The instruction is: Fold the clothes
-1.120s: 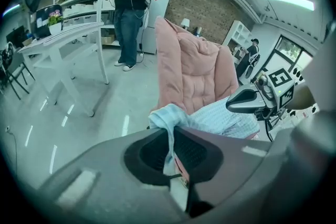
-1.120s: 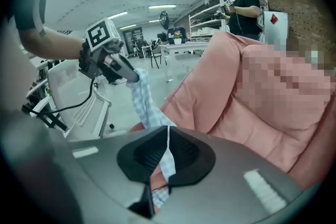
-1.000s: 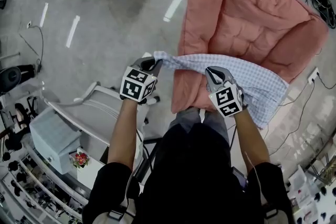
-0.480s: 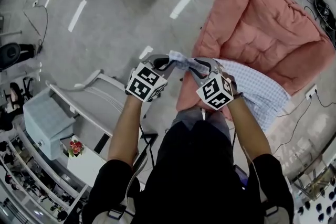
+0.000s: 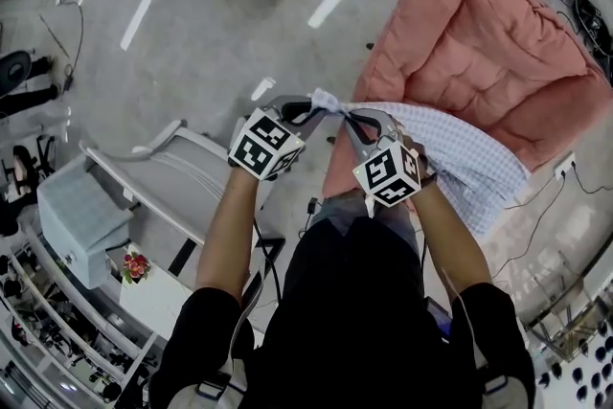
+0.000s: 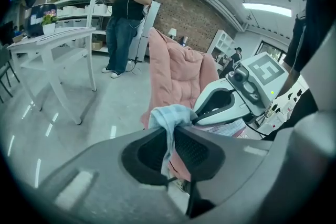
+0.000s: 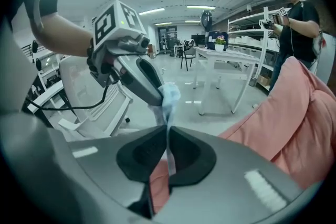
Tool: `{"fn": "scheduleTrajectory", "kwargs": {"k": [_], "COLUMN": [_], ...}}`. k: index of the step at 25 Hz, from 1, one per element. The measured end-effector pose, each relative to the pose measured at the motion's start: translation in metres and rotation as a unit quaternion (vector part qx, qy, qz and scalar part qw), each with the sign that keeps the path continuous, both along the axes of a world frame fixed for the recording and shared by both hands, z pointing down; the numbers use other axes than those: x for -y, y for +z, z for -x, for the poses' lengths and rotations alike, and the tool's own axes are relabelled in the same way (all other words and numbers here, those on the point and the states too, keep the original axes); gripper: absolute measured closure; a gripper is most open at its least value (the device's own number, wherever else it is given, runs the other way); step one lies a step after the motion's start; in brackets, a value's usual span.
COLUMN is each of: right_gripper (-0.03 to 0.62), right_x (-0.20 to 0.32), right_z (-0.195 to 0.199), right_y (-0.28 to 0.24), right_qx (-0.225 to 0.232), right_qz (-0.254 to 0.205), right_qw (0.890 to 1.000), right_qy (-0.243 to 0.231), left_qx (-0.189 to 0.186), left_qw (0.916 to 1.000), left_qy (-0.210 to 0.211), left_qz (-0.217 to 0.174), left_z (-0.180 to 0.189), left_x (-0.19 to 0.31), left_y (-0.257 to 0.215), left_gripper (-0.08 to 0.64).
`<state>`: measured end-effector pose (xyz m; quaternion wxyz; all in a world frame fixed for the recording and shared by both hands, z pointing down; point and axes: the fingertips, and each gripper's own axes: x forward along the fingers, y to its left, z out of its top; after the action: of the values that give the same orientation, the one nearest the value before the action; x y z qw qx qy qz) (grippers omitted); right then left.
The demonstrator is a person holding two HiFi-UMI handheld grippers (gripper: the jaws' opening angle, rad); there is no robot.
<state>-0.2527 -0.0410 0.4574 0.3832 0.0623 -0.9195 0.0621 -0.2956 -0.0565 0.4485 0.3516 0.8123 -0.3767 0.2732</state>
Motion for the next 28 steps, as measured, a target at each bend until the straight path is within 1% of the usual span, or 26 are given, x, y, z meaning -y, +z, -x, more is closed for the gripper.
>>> {"fn": "scheduleTrajectory", "kwargs": {"k": [3,5,6,7,12,14,16,18,21,23,25,27,28], "right_gripper": [0.577,0.577,0.577,0.577,0.571,0.54,0.514,0.514,0.514,0.515,0.515,0.512,0.505], "right_x": [-0.016,-0.026,-0.03,-0.033,-0.041,-0.042,-0.037,-0.029,-0.018,-0.01,-0.009,-0.017,-0.023], "right_z": [-0.011,-0.017,-0.018,-0.019,-0.018,-0.021,-0.026,-0.03,-0.026,-0.021,-0.015,-0.006,-0.001], "right_y": [0.008,0.02,0.026,0.03,0.038,0.04,0.04,0.036,0.024,0.017,0.016,0.02,0.023], "right_qx": [-0.009,-0.02,-0.024,-0.028,-0.033,-0.038,-0.045,-0.049,-0.053,-0.059,-0.063,-0.07,-0.074], "right_qz": [-0.005,0.0,0.004,0.009,0.023,0.027,0.027,0.023,0.016,0.012,0.015,0.02,0.025], "right_qw": [1.0,1.0,1.0,1.0,0.999,0.998,0.998,0.997,0.997,0.995,0.991,0.982,0.976], "right_qy": [0.009,0.008,0.008,0.008,-0.018,-0.029,-0.041,-0.05,-0.055,-0.077,-0.119,-0.173,-0.202], "left_qx": [-0.025,-0.041,-0.044,-0.045,-0.028,-0.024,-0.012,0.002,0.023,0.029,0.033,0.033,0.033], "left_qw": [0.9996,0.999,0.9987,0.9986,0.9989,0.9984,0.9978,0.9972,0.996,0.9958,0.9958,0.9962,0.9965], "left_qy": [-0.001,-0.001,-0.002,-0.001,0.021,0.031,0.043,0.054,0.074,0.08,0.078,0.07,0.065], "left_qz": [0.009,0.02,0.026,0.03,0.031,0.04,0.048,0.051,0.043,0.036,0.035,0.038,0.04], "left_z": [-0.004,-0.008,-0.009,-0.01,-0.016,-0.02,-0.023,-0.025,-0.025,-0.032,-0.041,-0.047,-0.048], "left_x": [-0.005,-0.008,-0.01,-0.012,-0.026,-0.035,-0.044,-0.054,-0.077,-0.088,-0.096,-0.103,-0.106], "left_y": [0.004,0.01,0.013,0.017,0.022,0.023,0.024,0.023,0.023,0.021,0.018,0.018,0.019], "left_gripper": [0.479,0.479,0.49,0.532,0.545,0.545,0.545,0.545,0.545,0.545,0.545,0.545,0.545]}}
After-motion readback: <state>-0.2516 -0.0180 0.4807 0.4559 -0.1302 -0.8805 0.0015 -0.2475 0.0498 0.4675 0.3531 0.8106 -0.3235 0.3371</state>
